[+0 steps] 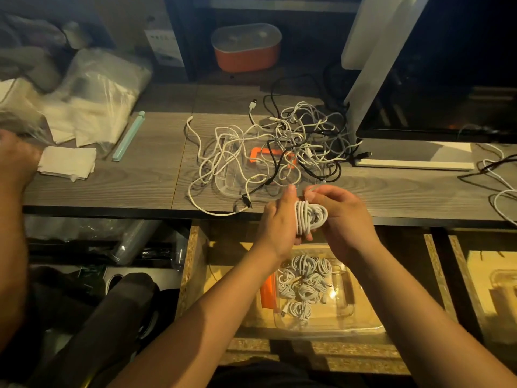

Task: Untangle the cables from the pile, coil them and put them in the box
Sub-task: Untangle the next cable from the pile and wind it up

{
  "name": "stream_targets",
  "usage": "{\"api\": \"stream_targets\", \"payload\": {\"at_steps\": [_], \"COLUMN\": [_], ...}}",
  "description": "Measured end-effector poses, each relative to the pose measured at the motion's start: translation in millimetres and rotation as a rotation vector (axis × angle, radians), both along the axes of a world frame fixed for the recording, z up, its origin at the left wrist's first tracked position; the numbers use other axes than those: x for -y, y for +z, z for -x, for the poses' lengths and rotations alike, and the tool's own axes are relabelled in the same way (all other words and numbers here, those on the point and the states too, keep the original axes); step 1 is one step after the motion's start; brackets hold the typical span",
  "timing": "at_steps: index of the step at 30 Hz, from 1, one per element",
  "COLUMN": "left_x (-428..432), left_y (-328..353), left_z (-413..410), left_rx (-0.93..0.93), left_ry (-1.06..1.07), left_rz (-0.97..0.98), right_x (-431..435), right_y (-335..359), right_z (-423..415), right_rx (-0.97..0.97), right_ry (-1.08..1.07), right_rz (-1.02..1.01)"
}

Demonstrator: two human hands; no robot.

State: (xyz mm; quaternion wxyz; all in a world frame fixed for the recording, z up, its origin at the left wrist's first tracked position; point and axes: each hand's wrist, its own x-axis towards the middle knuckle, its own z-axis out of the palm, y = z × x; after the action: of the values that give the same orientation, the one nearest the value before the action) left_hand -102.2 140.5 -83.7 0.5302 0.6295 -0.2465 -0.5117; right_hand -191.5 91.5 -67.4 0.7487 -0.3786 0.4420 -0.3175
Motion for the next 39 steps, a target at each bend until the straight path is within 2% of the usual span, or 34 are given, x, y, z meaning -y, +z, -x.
{"api": "stream_targets", "payload": {"at_steps": [3,6,11,15,19,20,23,29,32,35,39], "left_x": [1,3,1,-4,-16,-19,-24,-29,-31,-34,-34], "left_y": [-2,-3,-18,-49,-72,-77,-88,-120,-130,-132,-120], "left_z": [-1,-2,0,7,24,28,42,59,65,67,65], "left_rx": [0.012,0.046,0.282,0.529,0.717,0.689,0.421,0.256,0.15,0.227,0.365], "left_ry": [-0.11,-0.099,-0.061,-0.254,-0.406,-0.395,-0.299,-0.359,-0.281,-0.297,-0.306], "left_rz": [0.011,0.007,-0.04,-0.096,-0.232,-0.263,-0.384,-0.637,-0.697,-0.665,-0.409], "right_x": [4,7,9,-6,-20,-22,-28,-32,-32,-34,-29], "right_y": [-5,-10,-28,-44,-76,-85,-108,-143,-150,-151,-147], "right_z": [0,0,21,40,51,54,62,80,89,92,94], "right_rx": [-0.032,-0.061,-0.269,-0.344,-0.458,-0.477,-0.425,-0.39,-0.358,-0.393,-0.481], "right_ry": [-0.029,-0.013,0.065,0.137,0.073,0.058,-0.009,-0.001,0.012,0.046,-0.041], "right_rz": [0.031,0.014,0.019,0.118,0.156,0.124,-0.082,-0.297,-0.311,-0.264,-0.214]}}
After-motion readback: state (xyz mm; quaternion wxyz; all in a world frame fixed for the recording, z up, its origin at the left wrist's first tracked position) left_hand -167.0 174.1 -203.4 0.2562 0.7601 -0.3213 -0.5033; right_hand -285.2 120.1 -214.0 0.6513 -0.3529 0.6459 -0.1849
